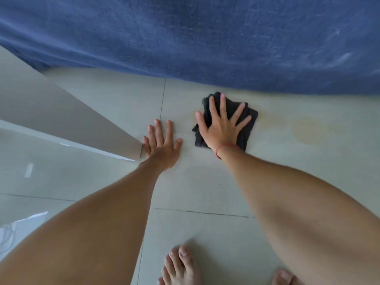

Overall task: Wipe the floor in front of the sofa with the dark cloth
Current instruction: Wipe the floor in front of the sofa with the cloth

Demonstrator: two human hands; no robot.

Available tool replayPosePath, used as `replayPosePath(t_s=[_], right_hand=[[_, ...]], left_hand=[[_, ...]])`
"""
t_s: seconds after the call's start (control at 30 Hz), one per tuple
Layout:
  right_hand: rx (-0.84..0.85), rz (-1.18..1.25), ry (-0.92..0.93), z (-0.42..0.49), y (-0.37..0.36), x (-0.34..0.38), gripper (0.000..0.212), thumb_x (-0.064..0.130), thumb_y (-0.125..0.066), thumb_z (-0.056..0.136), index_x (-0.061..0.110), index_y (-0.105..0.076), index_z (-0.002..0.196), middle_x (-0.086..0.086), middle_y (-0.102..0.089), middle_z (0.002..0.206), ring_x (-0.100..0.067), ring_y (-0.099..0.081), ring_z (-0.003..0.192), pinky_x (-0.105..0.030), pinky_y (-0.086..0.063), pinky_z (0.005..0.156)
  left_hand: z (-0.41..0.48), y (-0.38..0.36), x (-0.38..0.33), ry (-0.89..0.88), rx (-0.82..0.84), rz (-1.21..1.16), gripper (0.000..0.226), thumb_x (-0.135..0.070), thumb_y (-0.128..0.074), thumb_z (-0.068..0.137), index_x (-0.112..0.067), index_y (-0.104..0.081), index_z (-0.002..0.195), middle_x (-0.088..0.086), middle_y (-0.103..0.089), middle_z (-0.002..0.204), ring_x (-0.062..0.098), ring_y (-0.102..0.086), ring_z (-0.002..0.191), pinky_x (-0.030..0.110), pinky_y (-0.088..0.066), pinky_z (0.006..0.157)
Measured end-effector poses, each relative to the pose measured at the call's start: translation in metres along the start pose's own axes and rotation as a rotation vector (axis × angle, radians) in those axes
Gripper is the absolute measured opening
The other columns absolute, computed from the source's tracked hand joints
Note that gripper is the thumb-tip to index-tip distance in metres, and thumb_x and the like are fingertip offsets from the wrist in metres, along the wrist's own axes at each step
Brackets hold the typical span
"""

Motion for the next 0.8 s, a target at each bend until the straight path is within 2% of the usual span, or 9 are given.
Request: replayPosePath(t_s=[0.13, 0.3, 0.43, 0.53, 0.63, 0.8], right_hand=[[0.019, -0.071, 0.169, -0.001, -0.010, 0.024, 0.058, 0.056, -0.026, 0.095, 0.038, -0.022, 0.150, 0.010, -0.014, 0.162, -0.047, 0.000, 0.146, -0.073, 0.002, 0.109], [0.062, -0.080, 0.340, -0.036, -0.012, 0.025, 0.054, 0.046, -0.030, 0.096, 0.035, -0.025, 0.149, 0.011, -0.021, 0.160, -0.038, -0.009, 0.148, -0.067, -0.006, 0.114], [0.064, -0.052, 0.362, -0.102, -0.016, 0.000, 0.055, 0.040, -0.035, 0.092, 0.033, -0.035, 0.147, 0.009, -0.033, 0.156, -0.035, -0.022, 0.147, -0.063, -0.020, 0.114], [0.056, -0.060, 0.350, -0.129, -0.019, -0.015, 0.054, 0.038, -0.037, 0.091, 0.032, -0.041, 0.144, 0.008, -0.040, 0.153, -0.035, -0.030, 0.144, -0.062, -0.028, 0.111], [0.021, -0.073, 0.387, -0.116, -0.016, -0.014, 0.052, 0.038, -0.036, 0.092, 0.033, -0.041, 0.144, 0.009, -0.040, 0.152, -0.035, -0.031, 0.144, -0.064, -0.026, 0.111], [0.018, -0.068, 0.376, -0.066, -0.013, -0.001, 0.051, 0.040, -0.034, 0.096, 0.037, -0.033, 0.147, 0.013, -0.028, 0.158, -0.032, -0.019, 0.148, -0.065, -0.013, 0.114]], left_hand=[[0.000, -0.002, 0.001, -0.013, 0.013, -0.009, 0.062, -0.047, -0.015, 0.096, -0.034, 0.021, 0.145, -0.001, 0.032, 0.153, 0.021, 0.029, 0.141, 0.042, 0.017, 0.113], [0.000, -0.002, 0.004, -0.010, 0.043, -0.020, 0.062, -0.047, -0.014, 0.096, -0.035, 0.024, 0.143, -0.001, 0.035, 0.152, 0.021, 0.031, 0.140, 0.042, 0.018, 0.113], [-0.001, 0.000, 0.002, 0.000, 0.044, -0.016, 0.063, -0.046, -0.015, 0.096, -0.034, 0.023, 0.144, -0.001, 0.034, 0.153, 0.021, 0.030, 0.140, 0.042, 0.017, 0.114], [-0.004, 0.001, 0.003, 0.012, 0.016, -0.017, 0.067, -0.045, -0.017, 0.096, -0.025, 0.022, 0.146, -0.001, 0.031, 0.154, 0.021, 0.028, 0.141, 0.041, 0.017, 0.114], [-0.003, 0.000, 0.003, 0.010, -0.014, -0.008, 0.068, -0.043, -0.018, 0.096, -0.020, 0.022, 0.146, -0.001, 0.029, 0.155, 0.021, 0.026, 0.142, 0.041, 0.016, 0.115], [-0.002, 0.000, 0.002, 0.019, -0.026, -0.025, 0.067, -0.041, -0.019, 0.097, -0.020, 0.020, 0.147, -0.002, 0.028, 0.155, 0.020, 0.025, 0.142, 0.040, 0.015, 0.115]])
Point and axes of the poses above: each hand's wrist, its own z-axis towards the middle knuckle, its own y-axis out of the back of the hand, x = y × z, the point moved 5 cm from there along z, towards the middle knuckle
